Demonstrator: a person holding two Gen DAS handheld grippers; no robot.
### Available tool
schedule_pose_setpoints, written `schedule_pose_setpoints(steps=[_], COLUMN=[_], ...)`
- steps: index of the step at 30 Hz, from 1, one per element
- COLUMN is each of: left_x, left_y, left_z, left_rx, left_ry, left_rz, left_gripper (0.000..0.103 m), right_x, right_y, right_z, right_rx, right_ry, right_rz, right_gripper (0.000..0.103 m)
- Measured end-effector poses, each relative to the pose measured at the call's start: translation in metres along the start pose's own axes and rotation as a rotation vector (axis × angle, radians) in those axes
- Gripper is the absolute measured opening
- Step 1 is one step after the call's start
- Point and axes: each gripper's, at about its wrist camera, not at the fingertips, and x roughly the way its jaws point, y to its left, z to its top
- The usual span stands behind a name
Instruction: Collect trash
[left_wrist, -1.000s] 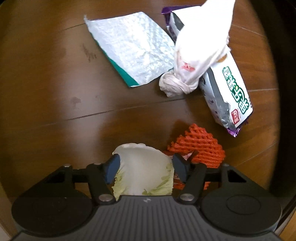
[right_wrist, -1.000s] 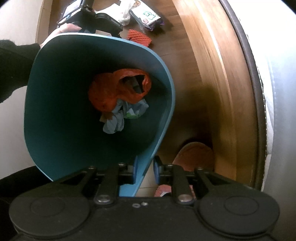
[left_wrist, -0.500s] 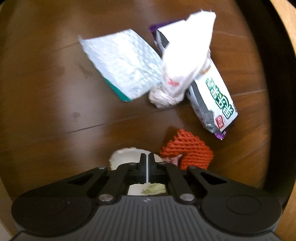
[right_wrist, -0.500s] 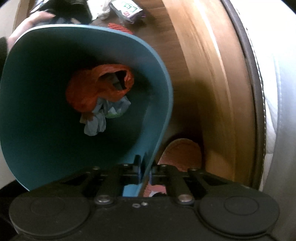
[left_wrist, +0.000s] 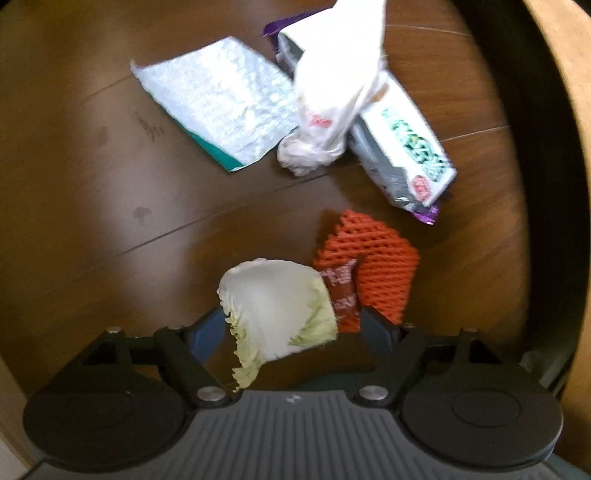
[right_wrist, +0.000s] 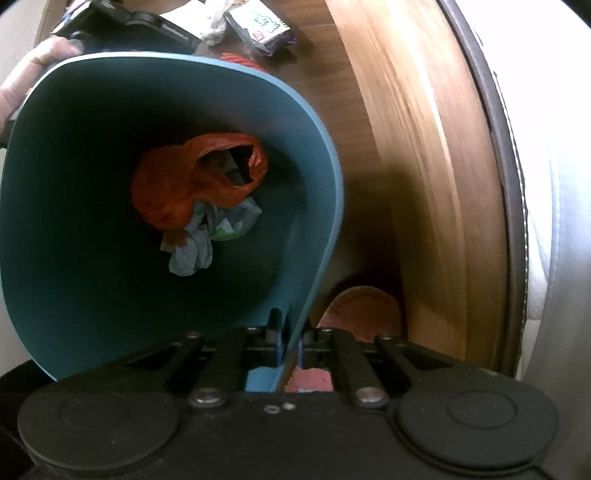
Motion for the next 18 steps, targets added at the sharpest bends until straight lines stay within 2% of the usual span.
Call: schedule_pose_setpoints(steps=[2, 4, 6, 9, 11, 18], left_x=[0.009, 0.016, 0.018, 0.028, 0.033, 0.044], left_y=[0.012, 0.030, 0.039, 0.031, 0.024, 0.019], left_z=[0.005, 0.010, 0.012, 0.013, 0.012, 0.009], left_rx=[-0.096, -0.231, -0.306, -0.246, -0.204, -0.198], left_ry=[0.008, 0.008, -0.008, 0.009, 0.026, 0.027], left_rz=[0.006, -0.046, -0.038, 0.013, 0.012, 0.043], left_gripper=[0.080, 0.080, 0.080, 0.080, 0.080, 0.083], right_x=[-0.001, -0.001, 0.000, -0.001, -0.001, 0.000], right_y=[-0.001, -0.001, -0.002, -0.002, -0.003, -0.005], right_z=[0.000, 0.001, 0.002, 0.002, 0.003, 0.006], right_rx=[-0.003, -0.004, 0.001, -0.005, -0.006, -0.008], right_ry=[0.000, 0.001, 0.005, 0.010, 0.013, 0.022], right_rz=[0.006, 0.008, 0.017, 0.020, 0.023, 0.034], right_gripper=[0.007, 0.007, 0.007, 0.007, 0.007, 0.007])
